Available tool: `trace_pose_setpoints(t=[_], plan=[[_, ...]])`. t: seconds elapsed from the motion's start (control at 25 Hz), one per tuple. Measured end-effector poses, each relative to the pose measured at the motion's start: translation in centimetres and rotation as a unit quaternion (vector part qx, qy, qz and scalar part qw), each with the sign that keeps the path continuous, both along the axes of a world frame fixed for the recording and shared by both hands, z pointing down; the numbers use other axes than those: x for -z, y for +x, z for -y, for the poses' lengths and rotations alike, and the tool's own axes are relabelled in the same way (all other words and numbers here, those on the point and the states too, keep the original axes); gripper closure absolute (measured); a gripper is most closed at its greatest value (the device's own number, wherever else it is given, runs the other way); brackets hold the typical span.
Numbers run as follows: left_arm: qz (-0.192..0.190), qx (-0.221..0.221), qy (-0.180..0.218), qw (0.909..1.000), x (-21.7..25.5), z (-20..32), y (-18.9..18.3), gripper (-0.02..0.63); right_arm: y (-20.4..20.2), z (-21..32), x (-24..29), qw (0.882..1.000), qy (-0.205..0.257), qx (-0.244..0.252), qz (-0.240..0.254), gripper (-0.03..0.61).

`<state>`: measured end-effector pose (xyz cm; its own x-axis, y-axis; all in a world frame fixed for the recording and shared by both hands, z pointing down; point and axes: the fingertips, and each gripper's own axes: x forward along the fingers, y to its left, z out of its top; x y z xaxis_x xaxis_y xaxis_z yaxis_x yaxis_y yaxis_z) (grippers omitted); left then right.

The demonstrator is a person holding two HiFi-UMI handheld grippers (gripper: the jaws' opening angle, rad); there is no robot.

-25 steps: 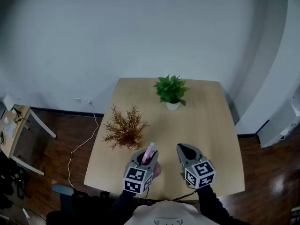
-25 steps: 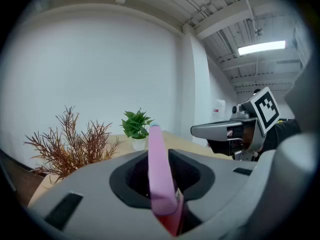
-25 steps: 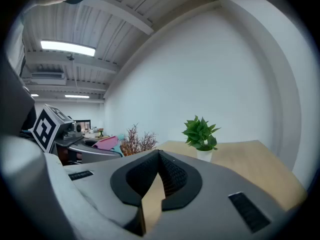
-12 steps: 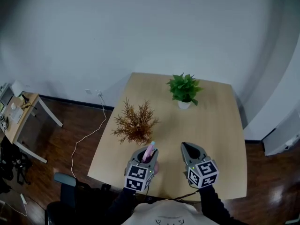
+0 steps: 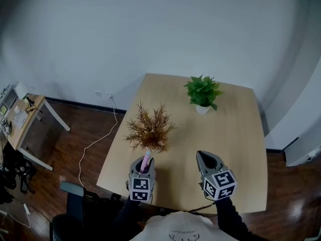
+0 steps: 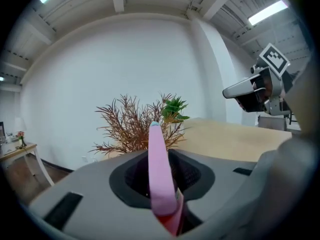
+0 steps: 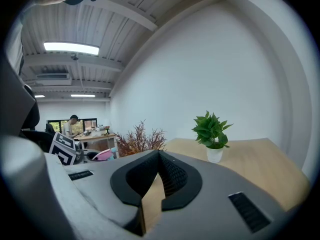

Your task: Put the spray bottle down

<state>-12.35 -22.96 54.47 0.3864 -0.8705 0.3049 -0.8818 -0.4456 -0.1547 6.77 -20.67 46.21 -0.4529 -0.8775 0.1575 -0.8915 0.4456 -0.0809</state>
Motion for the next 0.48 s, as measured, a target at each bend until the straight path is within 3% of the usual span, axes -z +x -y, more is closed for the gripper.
trace_pose_setpoints(t=[0.24,0.48], plan=[[-0.003,0.034,0.021,0.9992,-0.9,1.0,-1.1,0.5,0.3,0.0,-0.3,1.0,-0.003,-0.006,-0.002,0.589],[-0.006,0.032,0.026,0.9991,-0.6,1.5,-0.7,0.5,0.7,0.1,-0.4,1.0,-0.004,-0.012,-0.003,0.589]])
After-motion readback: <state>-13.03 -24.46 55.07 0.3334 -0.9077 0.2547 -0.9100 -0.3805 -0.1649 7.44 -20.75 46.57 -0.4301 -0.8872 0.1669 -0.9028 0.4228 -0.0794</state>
